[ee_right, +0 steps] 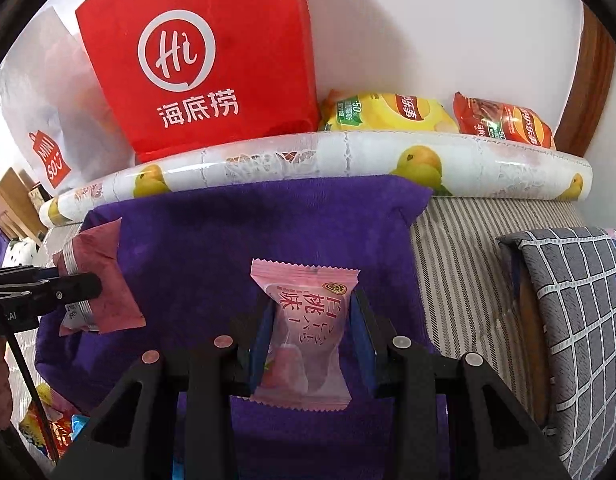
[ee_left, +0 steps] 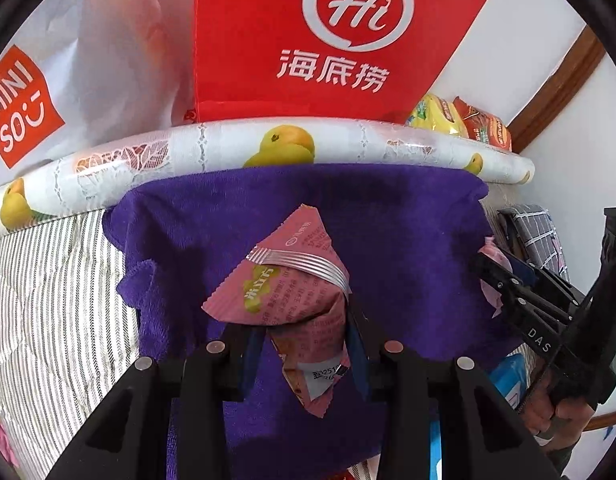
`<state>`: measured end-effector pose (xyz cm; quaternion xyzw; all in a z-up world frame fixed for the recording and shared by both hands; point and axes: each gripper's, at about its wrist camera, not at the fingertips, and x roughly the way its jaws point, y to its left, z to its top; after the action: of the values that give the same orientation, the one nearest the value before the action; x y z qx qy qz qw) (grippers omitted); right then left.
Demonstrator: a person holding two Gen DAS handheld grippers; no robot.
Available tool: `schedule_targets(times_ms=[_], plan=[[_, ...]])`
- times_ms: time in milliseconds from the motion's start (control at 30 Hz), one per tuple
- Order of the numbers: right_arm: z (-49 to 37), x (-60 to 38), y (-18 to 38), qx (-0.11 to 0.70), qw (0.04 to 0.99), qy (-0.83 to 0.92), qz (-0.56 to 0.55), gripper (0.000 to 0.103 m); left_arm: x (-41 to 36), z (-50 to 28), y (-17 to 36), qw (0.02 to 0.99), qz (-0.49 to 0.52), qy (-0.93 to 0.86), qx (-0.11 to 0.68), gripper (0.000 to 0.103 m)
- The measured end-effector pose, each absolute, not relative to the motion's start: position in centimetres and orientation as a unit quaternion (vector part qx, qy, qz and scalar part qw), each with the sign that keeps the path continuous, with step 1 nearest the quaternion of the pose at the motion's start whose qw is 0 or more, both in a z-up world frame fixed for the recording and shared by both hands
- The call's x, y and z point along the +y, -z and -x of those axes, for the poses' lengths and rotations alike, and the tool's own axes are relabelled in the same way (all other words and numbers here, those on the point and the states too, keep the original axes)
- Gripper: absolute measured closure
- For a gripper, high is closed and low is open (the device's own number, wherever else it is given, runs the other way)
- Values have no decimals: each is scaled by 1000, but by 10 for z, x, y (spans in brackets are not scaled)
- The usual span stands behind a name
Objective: Organize snacks
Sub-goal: 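Open both tools to drop the packets onto the purple towel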
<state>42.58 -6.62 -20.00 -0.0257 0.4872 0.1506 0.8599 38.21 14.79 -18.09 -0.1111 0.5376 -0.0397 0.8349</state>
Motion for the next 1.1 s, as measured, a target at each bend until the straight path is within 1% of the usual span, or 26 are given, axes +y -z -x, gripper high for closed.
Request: schedule_targets(times_ms=[167,200,333,400,500,567,633,767,1100], plan=[[-425,-64,200,488,859,-149,35,63,146,-383,186,830,109,41,545,67],[-425,-63,200,487,859,-151,36,61,145,-384,187,829,108,42,547,67],[-423,-64,195,477,864,-158,33,43,144,-386,191,825,111,40,553,67],[-422,-64,191,469,868,-161,30,40,144,-387,191,823,112,43,555,67],[-420,-64,187,462,872,-160,30,40,145,-388,190,822,116,46,555,67],[-419,-64,183,458,875,-156,30,39,146,-388,189,820,121,48,558,56],[-418,-65,178,457,876,-151,26,39,146,-387,185,822,123,50,554,49],[-413,-73,166,455,879,-142,-4,39,145,-382,170,833,123,56,536,41],[-382,-94,140,455,884,-107,-19,39,142,-369,142,853,113,68,505,40]])
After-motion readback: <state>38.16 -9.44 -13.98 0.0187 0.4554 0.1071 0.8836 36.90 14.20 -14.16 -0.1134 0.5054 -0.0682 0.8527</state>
